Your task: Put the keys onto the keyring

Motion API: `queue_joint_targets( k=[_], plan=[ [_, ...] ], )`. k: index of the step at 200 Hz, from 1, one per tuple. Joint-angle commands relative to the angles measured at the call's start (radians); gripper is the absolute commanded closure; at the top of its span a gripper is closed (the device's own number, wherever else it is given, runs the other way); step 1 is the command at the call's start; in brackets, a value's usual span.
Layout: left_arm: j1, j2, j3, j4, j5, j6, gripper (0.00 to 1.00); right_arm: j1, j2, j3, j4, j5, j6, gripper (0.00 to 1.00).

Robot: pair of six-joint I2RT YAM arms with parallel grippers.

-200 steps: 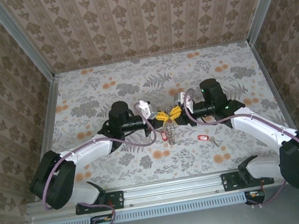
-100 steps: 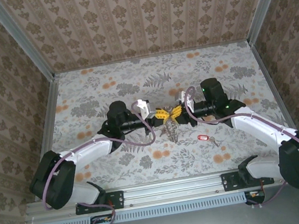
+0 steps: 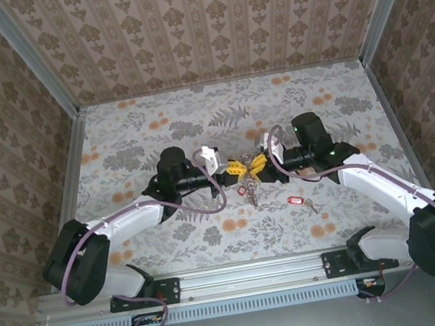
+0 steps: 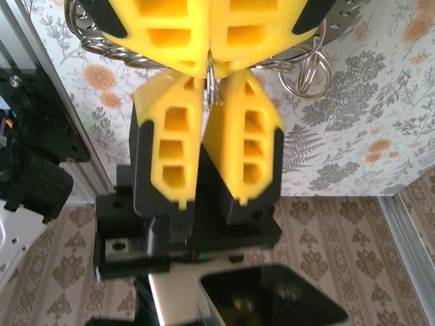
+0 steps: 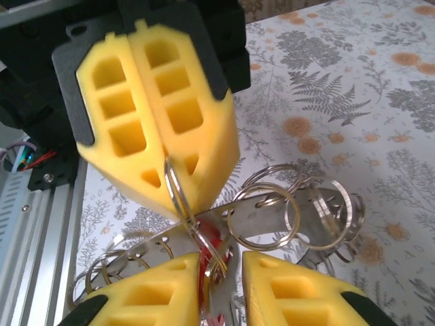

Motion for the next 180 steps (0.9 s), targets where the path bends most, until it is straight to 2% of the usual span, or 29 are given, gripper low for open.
queue_joint_targets(
  k=[1, 35, 80, 180],
  plan=[
    [-0.008, -0.041, 0.046, -0.075, -0.006, 0.085, 1.0, -0.002, -0.059, 0.04, -0.113, 0.071, -0.085, 0.74],
    [-0.011, -0.056, 0.067, -0.176, -0.017, 0.144, 1.0, 0.0, -0.099, 0.064, -0.182, 0.093, -0.21, 0.71],
    [-0.016, -0.06, 0.084, -0.23, -0.019, 0.173, 1.0, 0.015, -0.088, 0.082, -0.16, -0.049, -0.317, 0.74],
    [-0.026, -0.063, 0.095, -0.242, -0.019, 0.177, 1.0, 0.047, 0.012, 0.119, -0.153, -0.014, -0.348, 0.75]
  ],
)
